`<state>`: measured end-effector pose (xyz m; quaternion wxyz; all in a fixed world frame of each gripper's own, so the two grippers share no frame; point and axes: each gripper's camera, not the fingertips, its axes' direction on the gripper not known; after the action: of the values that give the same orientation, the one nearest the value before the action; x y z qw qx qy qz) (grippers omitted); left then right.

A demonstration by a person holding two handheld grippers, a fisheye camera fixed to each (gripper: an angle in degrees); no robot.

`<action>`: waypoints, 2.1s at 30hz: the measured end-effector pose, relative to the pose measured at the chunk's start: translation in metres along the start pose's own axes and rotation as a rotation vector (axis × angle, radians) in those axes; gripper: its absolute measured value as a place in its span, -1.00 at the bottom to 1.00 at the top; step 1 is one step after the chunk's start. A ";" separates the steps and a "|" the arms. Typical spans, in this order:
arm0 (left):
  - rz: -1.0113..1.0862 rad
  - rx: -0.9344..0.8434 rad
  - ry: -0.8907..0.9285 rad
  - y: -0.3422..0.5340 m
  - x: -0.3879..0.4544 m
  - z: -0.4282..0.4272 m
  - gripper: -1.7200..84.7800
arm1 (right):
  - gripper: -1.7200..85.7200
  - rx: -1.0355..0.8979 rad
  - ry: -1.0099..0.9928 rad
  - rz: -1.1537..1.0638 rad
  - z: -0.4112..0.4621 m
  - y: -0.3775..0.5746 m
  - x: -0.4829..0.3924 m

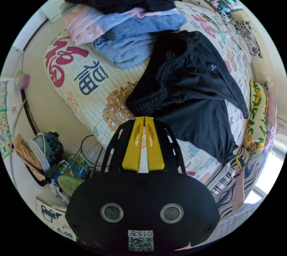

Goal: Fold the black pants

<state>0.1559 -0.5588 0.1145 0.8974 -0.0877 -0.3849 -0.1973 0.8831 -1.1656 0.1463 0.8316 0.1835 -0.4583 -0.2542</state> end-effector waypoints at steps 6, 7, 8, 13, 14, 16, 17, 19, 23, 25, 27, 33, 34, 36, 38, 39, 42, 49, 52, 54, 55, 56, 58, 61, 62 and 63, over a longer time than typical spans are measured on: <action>0.111 -0.033 -0.178 0.003 0.097 0.005 -0.98 | -0.80 -0.417 0.072 0.207 0.054 -0.070 0.057; 0.124 -0.061 -0.259 0.002 0.112 0.006 -0.98 | -0.87 -0.407 -0.009 0.238 0.051 -0.071 0.063; 0.141 -0.082 -0.354 0.003 0.126 0.008 -0.98 | -0.90 -0.346 -0.054 0.279 0.042 -0.070 0.069; 0.120 -0.084 -0.550 0.010 0.166 0.001 -0.96 | -0.87 -0.261 -0.095 0.502 0.008 -0.063 0.110; 0.134 -0.044 -0.512 0.009 0.182 -0.004 -0.93 | -0.84 -0.189 -0.090 0.492 -0.010 -0.071 0.109; 0.230 0.029 -0.394 0.006 0.220 -0.009 -0.87 | -0.78 -0.103 -0.148 0.416 -0.031 -0.093 0.097; 0.321 0.075 -0.333 0.001 0.253 -0.007 -0.84 | -0.75 -0.077 -0.208 0.350 -0.040 -0.114 0.082; 0.467 0.105 -0.272 -0.010 0.311 0.006 -0.81 | -0.72 -0.057 -0.348 0.259 -0.045 -0.147 0.050; 0.804 0.129 -0.005 -0.034 0.455 0.050 -0.80 | -0.70 -0.054 -0.696 0.197 -0.026 -0.215 -0.030; 0.909 0.119 0.044 -0.040 0.510 0.070 -0.80 | -0.70 -0.097 -0.724 0.196 -0.012 -0.237 -0.061; 1.008 0.127 0.037 -0.040 0.557 0.091 -0.80 | -0.72 -0.139 -0.709 0.213 0.000 -0.253 -0.085; 1.144 0.086 -0.143 -0.042 0.646 0.151 -0.94 | -0.93 -0.123 -0.637 0.231 -0.008 -0.279 -0.121; 1.157 0.094 -0.129 -0.042 0.654 0.152 -0.95 | -0.94 -0.126 -0.590 0.198 -0.018 -0.284 -0.124; 1.184 0.062 -0.083 -0.041 0.664 0.151 -0.97 | -0.94 -0.083 -0.541 0.152 -0.041 -0.293 -0.128; 1.239 0.055 0.023 -0.034 0.674 0.142 -0.97 | -0.92 -0.044 -0.512 0.091 -0.069 -0.310 -0.139; 1.258 0.056 0.040 -0.031 0.677 0.140 -0.97 | -0.92 -0.037 -0.504 0.073 -0.074 -0.315 -0.144; 1.335 0.034 0.005 -0.021 0.696 0.144 -0.98 | -0.82 -0.034 -0.425 -0.040 -0.088 -0.337 -0.175; 1.342 -0.072 0.031 -0.032 0.735 0.169 -0.97 | -0.76 0.025 -0.365 0.212 -0.085 -0.330 -0.137; 1.339 -0.078 0.060 -0.036 0.747 0.171 -0.97 | -0.76 -0.056 -0.565 0.280 -0.067 -0.331 -0.122; 1.334 -0.073 0.067 -0.038 0.754 0.172 -0.97 | -0.77 -0.070 -0.597 0.250 -0.064 -0.337 -0.133; 1.330 -0.069 0.066 -0.039 0.759 0.173 -0.97 | -0.79 -0.081 -0.525 0.192 -0.065 -0.343 -0.147; 1.327 -0.068 0.060 -0.039 0.764 0.175 -0.97 | -0.86 -0.117 -0.409 0.135 -0.063 -0.350 -0.162; 1.327 -0.069 0.046 -0.040 0.772 0.178 -0.97 | -0.92 -0.123 -0.275 0.133 -0.063 -0.355 -0.174; 1.333 -0.065 0.021 -0.041 0.785 0.182 -0.97 | -0.95 -0.089 -0.336 0.167 -0.070 -0.355 -0.168; 1.334 -0.058 0.018 -0.041 0.789 0.182 -0.97 | -0.96 -0.054 -0.376 0.172 -0.077 -0.352 -0.161; 1.333 -0.054 0.019 -0.042 0.790 0.182 -0.97 | -0.96 -0.045 -0.385 0.172 -0.080 -0.350 -0.156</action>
<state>0.5136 -0.7665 0.8136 0.8281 -0.3277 -0.2354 0.3891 0.7923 -1.3485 -0.1881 0.7513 0.0733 -0.6169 -0.2228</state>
